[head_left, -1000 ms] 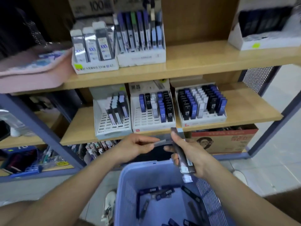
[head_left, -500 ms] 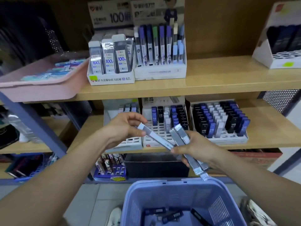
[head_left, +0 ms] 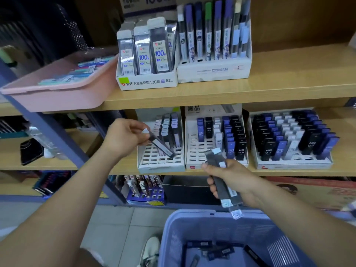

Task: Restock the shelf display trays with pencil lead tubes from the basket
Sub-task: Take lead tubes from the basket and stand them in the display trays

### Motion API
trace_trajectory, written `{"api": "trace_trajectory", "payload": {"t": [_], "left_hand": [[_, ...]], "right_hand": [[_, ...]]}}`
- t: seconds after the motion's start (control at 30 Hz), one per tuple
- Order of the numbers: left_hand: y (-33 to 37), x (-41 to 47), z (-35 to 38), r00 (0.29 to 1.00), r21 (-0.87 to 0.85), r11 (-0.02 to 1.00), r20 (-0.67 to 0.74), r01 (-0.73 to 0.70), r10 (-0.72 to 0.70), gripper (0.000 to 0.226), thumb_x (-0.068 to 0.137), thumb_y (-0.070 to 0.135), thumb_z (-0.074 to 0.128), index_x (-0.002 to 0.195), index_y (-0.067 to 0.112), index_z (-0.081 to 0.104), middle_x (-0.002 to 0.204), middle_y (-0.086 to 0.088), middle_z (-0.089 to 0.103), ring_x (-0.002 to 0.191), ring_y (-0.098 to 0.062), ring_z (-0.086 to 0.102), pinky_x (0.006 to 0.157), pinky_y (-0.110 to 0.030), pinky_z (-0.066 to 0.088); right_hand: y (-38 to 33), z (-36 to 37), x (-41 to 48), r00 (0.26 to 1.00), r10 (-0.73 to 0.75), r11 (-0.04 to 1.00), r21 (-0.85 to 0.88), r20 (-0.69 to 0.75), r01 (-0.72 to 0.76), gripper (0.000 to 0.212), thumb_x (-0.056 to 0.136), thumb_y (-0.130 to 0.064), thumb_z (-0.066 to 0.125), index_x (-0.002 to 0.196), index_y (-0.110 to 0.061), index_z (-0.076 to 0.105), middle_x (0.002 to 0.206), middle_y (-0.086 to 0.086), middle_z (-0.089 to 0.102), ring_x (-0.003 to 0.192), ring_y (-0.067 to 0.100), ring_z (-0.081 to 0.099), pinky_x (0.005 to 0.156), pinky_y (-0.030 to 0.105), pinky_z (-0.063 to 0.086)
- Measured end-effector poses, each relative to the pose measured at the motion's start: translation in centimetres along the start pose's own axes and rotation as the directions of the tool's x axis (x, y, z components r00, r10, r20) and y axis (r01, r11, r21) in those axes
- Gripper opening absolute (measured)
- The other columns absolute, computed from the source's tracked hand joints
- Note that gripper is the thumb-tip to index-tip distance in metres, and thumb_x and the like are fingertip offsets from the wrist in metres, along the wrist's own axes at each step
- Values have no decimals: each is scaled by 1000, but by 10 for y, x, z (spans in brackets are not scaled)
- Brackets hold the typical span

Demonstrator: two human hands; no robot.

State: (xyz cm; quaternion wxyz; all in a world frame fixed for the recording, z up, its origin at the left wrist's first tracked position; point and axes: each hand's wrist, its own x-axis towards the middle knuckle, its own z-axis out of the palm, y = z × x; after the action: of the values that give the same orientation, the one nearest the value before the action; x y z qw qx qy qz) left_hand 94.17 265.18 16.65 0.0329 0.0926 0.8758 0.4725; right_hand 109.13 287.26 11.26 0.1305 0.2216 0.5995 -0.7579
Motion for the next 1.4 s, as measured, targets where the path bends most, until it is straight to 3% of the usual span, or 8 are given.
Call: {"api": "trace_trajectory", "payload": {"t": [0.07,0.17,0.27,0.4,0.53,0.77,1.07,1.4], "left_hand": [[-9,3,-2,997,135,989,-35,-60,65,12,81,3,72,90,11,72,80,-9,72,75,-20,71,79,-37,59],[-12,1,5,987,310,939,-14,-148,161,19,80,10,74,100,9,74,88,1,70,83,-14,66,82,-26,50],[-8,1,13,977,388,902,-7,-192,211,23,82,13,74,104,9,73,101,-4,71,90,-9,60,82,-20,43],[-4,3,15,972,432,872,62,-231,227,24,82,16,74,106,13,73,107,-4,71,92,-7,59,89,-21,45],[-1,1,17,963,468,842,132,-269,234,21,79,22,77,100,23,76,103,2,73,92,-7,63,92,-30,51],[6,-1,23,949,487,814,185,-315,257,24,82,17,74,106,13,73,111,-1,70,97,-6,62,88,-15,43],[8,5,23,935,599,721,160,-347,317,26,90,18,64,116,12,69,113,-9,70,106,-20,63,94,-27,46],[4,6,32,935,572,743,273,-347,226,29,92,12,61,120,7,65,124,-9,64,116,-20,58,97,-23,42]], "right_hand": [[-3,-2,1,999,53,998,46,-4,-53,25,88,-28,70,94,-6,60,62,10,58,49,20,55,46,26,50],[-4,-6,4,991,134,983,127,5,-134,28,92,-31,67,95,-5,57,62,12,56,51,24,57,47,28,51],[-4,-8,8,984,179,970,168,-2,-176,21,94,-25,63,94,-4,59,63,13,58,50,24,57,46,28,51],[-4,-5,8,984,175,969,174,14,-175,13,92,-15,60,97,-3,60,64,14,58,51,23,55,49,28,51],[-3,-4,8,984,174,961,213,24,-175,18,90,-8,58,106,-1,60,67,14,58,54,22,55,53,31,53],[-3,-1,2,994,107,976,190,7,-107,17,94,-9,62,105,3,57,73,17,66,57,26,68,50,34,57],[-4,-2,-4,998,68,980,187,-6,-66,28,93,-12,63,114,5,56,76,16,69,64,29,72,47,31,57],[-4,-3,-5,998,57,981,186,9,-58,21,94,-14,63,107,2,60,75,15,70,63,27,72,47,31,57]]}}
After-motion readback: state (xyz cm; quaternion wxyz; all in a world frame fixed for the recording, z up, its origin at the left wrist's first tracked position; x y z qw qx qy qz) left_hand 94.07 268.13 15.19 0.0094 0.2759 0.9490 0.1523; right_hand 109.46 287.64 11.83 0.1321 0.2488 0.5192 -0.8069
